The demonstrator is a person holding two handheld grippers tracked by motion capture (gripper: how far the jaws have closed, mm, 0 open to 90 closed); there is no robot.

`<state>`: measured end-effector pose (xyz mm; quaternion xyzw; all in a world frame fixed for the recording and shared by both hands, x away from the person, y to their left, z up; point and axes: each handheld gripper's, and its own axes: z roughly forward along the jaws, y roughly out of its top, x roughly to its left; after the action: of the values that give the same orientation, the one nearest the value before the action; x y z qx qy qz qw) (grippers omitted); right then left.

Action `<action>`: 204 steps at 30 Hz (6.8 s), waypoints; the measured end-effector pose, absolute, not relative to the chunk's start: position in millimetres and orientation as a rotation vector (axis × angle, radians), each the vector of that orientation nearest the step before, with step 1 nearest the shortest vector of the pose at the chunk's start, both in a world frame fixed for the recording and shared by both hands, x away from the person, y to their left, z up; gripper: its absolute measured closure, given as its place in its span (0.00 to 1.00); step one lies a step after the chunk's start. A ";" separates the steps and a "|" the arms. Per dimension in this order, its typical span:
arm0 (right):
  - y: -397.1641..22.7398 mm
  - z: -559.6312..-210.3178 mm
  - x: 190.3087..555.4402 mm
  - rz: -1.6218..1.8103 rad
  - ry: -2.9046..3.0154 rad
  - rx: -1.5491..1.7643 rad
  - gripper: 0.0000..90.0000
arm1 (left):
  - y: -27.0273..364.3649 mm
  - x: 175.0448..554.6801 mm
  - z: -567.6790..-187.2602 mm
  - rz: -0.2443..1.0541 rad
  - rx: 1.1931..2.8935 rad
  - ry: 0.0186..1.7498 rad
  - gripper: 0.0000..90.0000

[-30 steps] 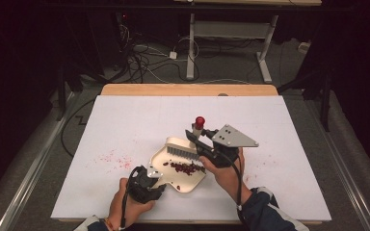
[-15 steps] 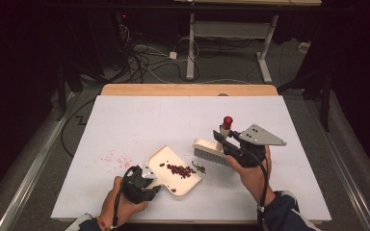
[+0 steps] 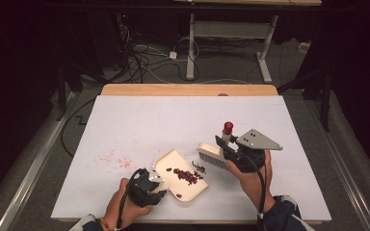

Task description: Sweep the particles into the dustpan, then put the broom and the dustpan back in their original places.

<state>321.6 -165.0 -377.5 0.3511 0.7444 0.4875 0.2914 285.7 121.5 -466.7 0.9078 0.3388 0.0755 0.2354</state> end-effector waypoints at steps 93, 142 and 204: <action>-158.1 -367.3 313.8 1.395 1.959 0.780 0.78 | 122.4 296.6 -468.1 0.218 2.443 0.997 0.70; -135.0 -380.9 310.6 1.404 2.055 0.687 0.78 | 133.2 300.6 -473.0 0.217 2.363 1.030 0.70; -286.5 -347.2 325.2 1.338 2.373 0.927 0.77 | 197.4 321.2 -473.7 0.337 2.230 1.344 0.70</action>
<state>325.2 -286.5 -347.2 0.3192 0.8175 0.4610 0.1314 321.2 197.4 -473.7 0.8213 0.4950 0.1240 0.2552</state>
